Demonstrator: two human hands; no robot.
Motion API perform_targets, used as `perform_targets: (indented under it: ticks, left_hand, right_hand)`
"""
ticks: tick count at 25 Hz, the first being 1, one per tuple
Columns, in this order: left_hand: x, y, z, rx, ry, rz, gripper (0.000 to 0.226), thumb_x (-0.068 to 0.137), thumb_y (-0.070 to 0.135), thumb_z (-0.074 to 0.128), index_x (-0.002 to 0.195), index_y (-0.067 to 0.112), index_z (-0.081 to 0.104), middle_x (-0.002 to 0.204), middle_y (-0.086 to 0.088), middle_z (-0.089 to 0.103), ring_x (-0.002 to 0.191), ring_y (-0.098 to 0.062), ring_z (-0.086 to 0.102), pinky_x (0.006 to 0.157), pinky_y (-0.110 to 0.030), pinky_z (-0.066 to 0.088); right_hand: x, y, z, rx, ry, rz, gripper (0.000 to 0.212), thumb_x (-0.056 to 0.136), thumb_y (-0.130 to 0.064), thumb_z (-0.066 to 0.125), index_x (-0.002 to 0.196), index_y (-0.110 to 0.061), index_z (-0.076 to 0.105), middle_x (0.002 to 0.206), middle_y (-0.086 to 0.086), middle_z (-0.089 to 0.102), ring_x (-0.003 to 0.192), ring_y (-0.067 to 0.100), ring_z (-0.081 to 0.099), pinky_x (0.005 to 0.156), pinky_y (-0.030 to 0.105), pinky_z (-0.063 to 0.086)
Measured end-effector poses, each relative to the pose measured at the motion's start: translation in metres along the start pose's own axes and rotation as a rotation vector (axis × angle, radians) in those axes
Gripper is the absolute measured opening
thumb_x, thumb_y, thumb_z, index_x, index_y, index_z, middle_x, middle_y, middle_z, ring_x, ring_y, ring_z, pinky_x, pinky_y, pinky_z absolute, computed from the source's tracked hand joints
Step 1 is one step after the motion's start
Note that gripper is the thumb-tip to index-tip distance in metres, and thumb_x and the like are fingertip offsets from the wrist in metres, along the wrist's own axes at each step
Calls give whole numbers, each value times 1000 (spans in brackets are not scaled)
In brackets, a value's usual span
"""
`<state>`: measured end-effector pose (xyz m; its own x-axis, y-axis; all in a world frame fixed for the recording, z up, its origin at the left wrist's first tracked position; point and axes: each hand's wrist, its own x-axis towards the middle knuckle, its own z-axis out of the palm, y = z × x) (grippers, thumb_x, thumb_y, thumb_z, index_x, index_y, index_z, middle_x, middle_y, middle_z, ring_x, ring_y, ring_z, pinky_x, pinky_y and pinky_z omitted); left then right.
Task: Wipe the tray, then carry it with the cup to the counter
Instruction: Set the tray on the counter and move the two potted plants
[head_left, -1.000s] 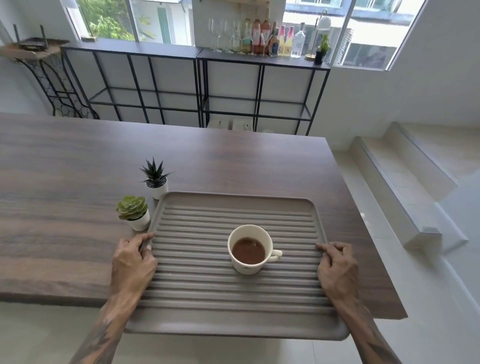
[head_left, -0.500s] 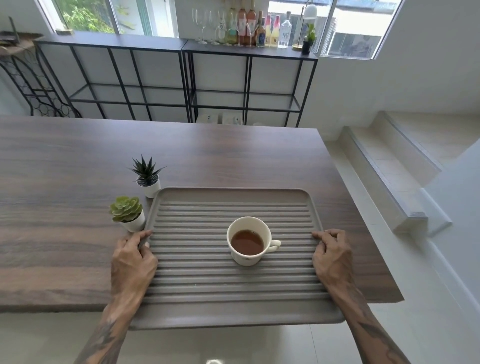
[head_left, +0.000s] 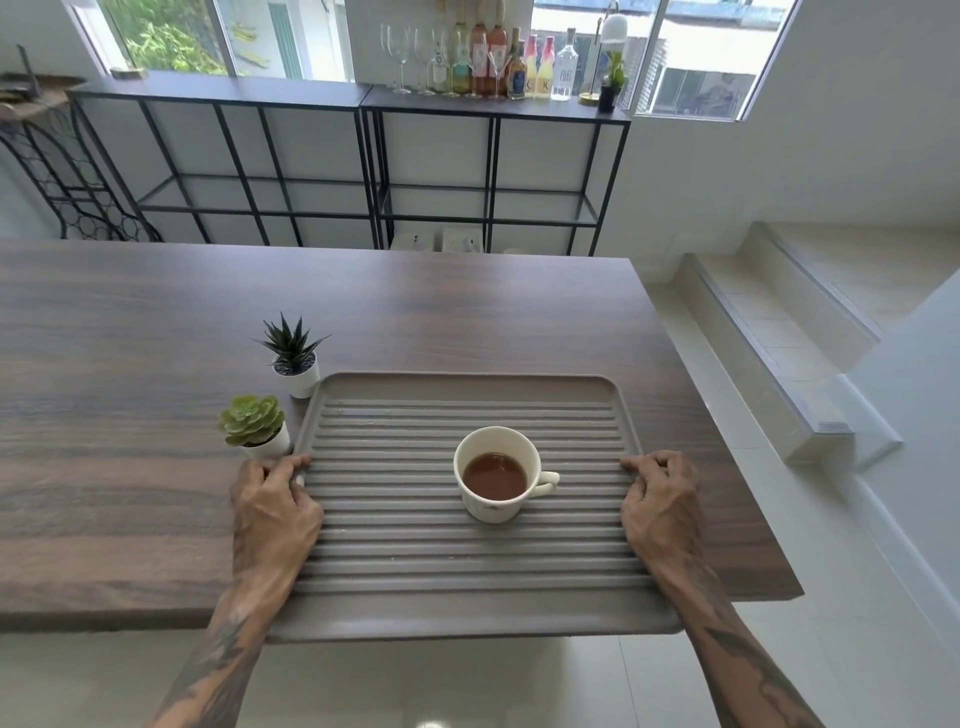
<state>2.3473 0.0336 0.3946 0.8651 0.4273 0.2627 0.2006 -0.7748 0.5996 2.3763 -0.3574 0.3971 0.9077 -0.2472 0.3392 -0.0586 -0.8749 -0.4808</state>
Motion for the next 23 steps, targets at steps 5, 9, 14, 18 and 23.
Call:
perform_targets:
  ticks: [5,9,14,18,23]
  left_hand:
    - [7,7,10,188,67,155,36,76,-11,61,106,4,73,105,-20,53,98,-40,51,81,-50,49]
    - [16,14,20,263,74,299,33,75,-12,61,103,2,73,110,-22,62,104,-43,55,84,-52,47]
    - [32,19,32,146,22,419,34,75,-17,61,102,-2,74,107,-20,70,102,-39,65,88,-44,54]
    - [36,11,39,80,-27,397,34,77,-15,63,105,1,74,112,-16,71,102,-35,67,94,-38,52]
    - [34,13,38,87,-24,396,34,77,-14,64,105,1,74,112,-15,71,103,-34,67,94,-35,51]
  right_hand:
    - [12,-3,5,-48,-32,-8,28,84,4,55,105,-4,71,104,20,55,95,33,53,68,32,50]
    - [22,-5,11,-94,-57,1,30,84,3,51,107,-4,69,108,20,53,97,33,51,70,33,50]
    - [31,-10,18,-181,-65,-116,35,76,5,48,104,2,69,126,24,58,113,44,54,92,47,50]
    - [33,-10,22,-217,-139,-240,52,73,-1,40,118,-3,67,129,15,64,131,33,51,107,45,38]
    - [36,-6,26,-197,-186,-248,54,78,2,37,126,0,62,132,16,63,127,27,56,118,40,23]
